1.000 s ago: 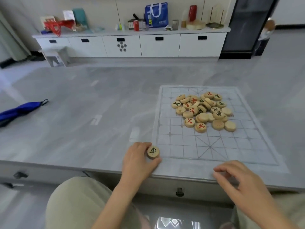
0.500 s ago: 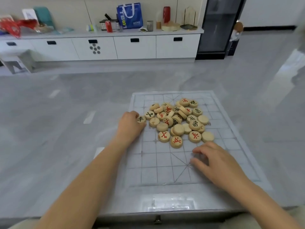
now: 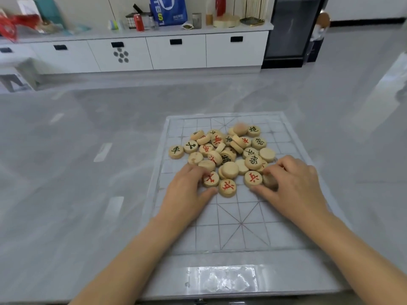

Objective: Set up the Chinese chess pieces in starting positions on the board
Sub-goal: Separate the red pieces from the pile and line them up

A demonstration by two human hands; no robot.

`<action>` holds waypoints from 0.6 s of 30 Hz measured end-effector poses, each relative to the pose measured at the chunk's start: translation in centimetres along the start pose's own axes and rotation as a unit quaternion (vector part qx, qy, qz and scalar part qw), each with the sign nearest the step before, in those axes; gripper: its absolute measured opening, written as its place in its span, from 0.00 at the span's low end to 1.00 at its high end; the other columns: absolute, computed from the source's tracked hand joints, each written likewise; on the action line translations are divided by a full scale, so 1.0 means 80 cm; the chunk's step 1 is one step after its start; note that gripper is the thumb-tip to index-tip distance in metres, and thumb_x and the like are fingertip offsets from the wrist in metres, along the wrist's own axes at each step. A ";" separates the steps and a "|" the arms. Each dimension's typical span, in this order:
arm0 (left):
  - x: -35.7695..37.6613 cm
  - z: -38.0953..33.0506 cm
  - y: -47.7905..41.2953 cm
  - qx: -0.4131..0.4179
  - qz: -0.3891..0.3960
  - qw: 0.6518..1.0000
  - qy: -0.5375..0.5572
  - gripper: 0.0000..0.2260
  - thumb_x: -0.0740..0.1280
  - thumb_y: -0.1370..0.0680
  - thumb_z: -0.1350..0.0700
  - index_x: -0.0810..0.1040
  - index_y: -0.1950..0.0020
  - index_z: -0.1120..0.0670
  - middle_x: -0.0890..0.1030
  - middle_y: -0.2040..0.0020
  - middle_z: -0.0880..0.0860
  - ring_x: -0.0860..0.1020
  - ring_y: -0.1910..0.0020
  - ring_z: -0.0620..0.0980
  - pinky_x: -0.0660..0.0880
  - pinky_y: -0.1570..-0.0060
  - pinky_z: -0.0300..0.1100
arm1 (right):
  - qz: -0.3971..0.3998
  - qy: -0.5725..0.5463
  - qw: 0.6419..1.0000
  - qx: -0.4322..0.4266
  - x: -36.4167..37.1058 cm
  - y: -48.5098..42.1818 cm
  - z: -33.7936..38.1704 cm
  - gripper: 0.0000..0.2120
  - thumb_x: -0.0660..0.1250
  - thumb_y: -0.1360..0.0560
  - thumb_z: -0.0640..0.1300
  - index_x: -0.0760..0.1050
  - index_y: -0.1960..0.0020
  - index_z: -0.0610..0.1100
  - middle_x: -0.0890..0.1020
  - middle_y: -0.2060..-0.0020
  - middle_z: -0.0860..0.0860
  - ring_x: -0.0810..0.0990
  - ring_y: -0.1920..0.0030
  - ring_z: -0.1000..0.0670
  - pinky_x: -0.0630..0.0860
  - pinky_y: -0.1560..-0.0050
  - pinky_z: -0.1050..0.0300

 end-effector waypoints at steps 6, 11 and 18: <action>-0.008 0.005 0.006 -0.051 -0.016 0.998 0.023 0.11 0.71 0.29 0.52 0.72 0.53 0.50 0.72 0.57 0.44 0.71 0.62 0.39 0.67 0.64 0.27 | 0.017 -0.016 1.000 0.004 0.013 -0.001 0.013 0.20 0.70 0.36 0.61 0.78 0.55 0.46 0.74 0.58 0.52 0.74 0.55 0.48 0.56 0.54 0.55; -0.024 0.026 0.027 -0.049 0.010 0.998 -0.032 0.17 0.69 0.29 0.53 0.74 0.41 0.49 0.72 0.50 0.45 0.72 0.56 0.42 0.64 0.58 0.31 | 0.052 -0.026 0.998 -0.003 0.015 0.004 0.015 0.19 0.68 0.36 0.62 0.77 0.54 0.50 0.73 0.55 0.54 0.73 0.52 0.50 0.54 0.53 0.56; -0.069 0.091 0.031 -0.093 0.061 0.993 -0.050 0.14 0.70 0.29 0.52 0.77 0.44 0.48 0.73 0.52 0.45 0.74 0.58 0.40 0.65 0.60 0.27 | 0.110 -0.008 0.993 0.033 0.006 0.027 0.028 0.18 0.63 0.37 0.68 0.70 0.57 0.55 0.71 0.57 0.58 0.69 0.53 0.55 0.53 0.53 0.56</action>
Point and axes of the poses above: each hand's wrist, its own y-axis away from the middle knuckle, its own x-axis out of the palm, z = x × y, the point moved 8 cm from there along -y, towards the middle knuckle
